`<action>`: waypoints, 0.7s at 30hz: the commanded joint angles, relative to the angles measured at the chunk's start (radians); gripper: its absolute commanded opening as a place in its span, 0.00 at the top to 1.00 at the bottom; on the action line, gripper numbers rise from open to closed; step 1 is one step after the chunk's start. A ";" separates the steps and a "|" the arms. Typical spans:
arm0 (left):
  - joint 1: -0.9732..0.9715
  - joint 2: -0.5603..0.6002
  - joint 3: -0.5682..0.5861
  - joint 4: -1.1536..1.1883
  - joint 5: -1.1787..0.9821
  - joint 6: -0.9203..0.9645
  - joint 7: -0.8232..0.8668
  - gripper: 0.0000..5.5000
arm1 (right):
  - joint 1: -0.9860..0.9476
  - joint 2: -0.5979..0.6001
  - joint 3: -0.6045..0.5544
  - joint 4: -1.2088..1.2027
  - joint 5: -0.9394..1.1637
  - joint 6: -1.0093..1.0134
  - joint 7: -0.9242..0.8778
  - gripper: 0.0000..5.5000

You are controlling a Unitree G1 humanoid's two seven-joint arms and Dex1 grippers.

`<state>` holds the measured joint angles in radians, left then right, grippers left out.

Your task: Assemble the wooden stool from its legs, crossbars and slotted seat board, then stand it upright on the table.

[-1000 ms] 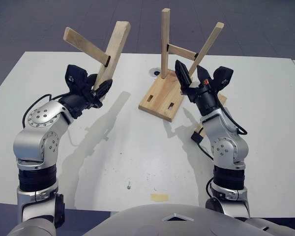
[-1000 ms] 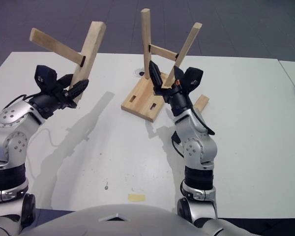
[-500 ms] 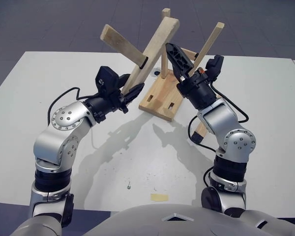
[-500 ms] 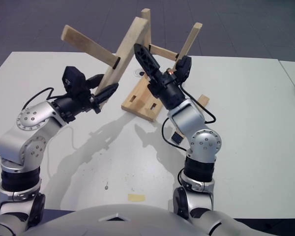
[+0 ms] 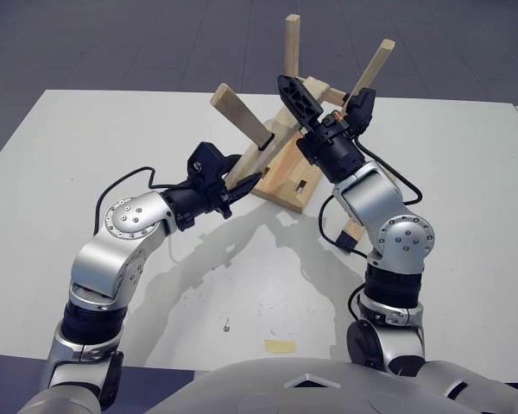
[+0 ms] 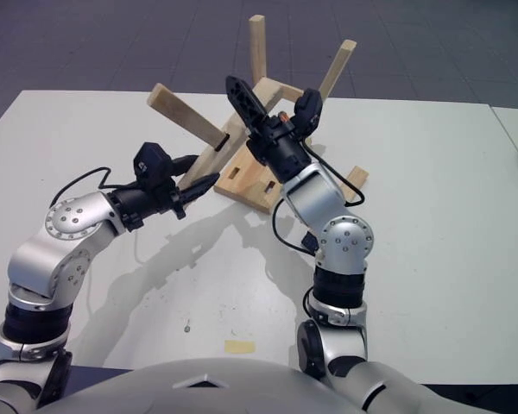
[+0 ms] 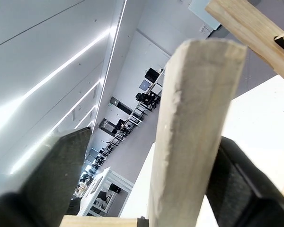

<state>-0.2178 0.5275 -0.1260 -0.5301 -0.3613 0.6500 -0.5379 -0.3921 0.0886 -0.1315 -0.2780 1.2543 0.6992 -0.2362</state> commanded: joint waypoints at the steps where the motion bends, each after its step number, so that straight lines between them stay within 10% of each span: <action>1: -0.013 0.030 -0.008 0.000 0.034 -0.031 -0.029 0.63 | 0.021 0.012 -0.006 0.010 0.032 0.013 -0.022 0.45; 15: -0.010 0.052 0.010 -0.009 -0.012 -0.028 -0.103 0.63 | 0.080 -0.024 0.001 -0.021 0.079 0.028 0.055 0.82; 21: -0.004 0.071 0.000 -0.013 -0.015 -0.022 -0.130 0.63 | 0.096 -0.024 0.004 -0.026 0.060 0.010 0.066 0.82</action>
<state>-0.2244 0.5810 -0.1184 -0.5271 -0.3599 0.6146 -0.6347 -0.2983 0.0660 -0.1266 -0.2939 1.3254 0.7223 -0.1844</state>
